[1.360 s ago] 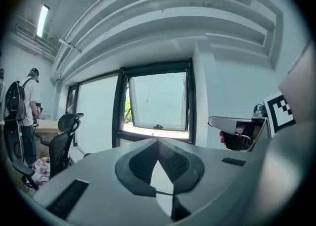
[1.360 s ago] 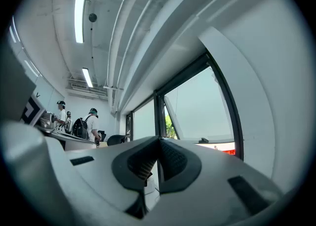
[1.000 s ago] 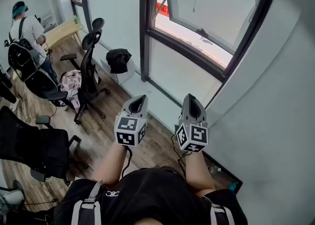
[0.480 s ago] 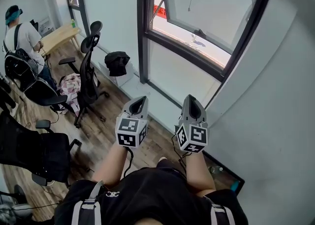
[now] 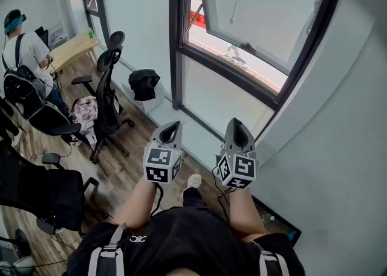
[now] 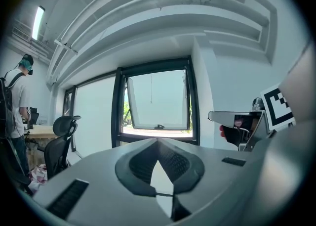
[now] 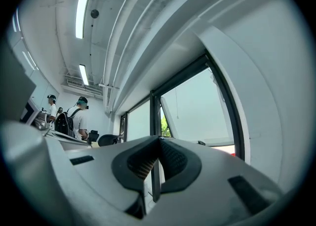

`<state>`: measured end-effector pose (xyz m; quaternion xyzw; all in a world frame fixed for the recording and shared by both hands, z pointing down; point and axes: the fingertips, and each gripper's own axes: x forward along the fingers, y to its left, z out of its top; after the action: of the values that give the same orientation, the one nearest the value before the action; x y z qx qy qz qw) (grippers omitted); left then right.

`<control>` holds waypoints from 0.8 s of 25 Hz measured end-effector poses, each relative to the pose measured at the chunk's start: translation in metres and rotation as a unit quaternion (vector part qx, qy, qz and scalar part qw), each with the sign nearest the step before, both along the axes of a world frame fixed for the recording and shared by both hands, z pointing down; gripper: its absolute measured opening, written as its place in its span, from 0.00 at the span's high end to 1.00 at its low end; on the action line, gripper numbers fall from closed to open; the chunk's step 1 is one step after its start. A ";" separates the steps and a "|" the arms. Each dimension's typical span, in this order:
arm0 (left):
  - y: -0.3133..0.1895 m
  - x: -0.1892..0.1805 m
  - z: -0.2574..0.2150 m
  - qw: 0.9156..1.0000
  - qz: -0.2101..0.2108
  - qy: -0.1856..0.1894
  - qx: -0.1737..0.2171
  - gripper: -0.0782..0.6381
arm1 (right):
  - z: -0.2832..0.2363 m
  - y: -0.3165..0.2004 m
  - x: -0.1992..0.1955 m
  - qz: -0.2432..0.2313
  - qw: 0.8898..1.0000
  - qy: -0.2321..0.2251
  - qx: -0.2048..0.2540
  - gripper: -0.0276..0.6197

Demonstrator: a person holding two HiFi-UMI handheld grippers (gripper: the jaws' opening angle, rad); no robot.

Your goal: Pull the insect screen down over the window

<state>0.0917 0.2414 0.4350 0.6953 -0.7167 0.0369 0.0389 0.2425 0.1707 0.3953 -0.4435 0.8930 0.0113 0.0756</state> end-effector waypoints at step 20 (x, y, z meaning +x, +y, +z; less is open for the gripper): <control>-0.240 -0.097 0.004 1.000 0.022 -0.008 -0.005 0.87 | 0.007 -0.232 -0.090 0.023 1.000 0.001 -0.007 0.95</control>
<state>-0.0049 0.0015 0.4390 0.7106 -0.7011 0.0470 0.0355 0.1522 -0.0611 0.4022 -0.4646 0.8826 0.0068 0.0717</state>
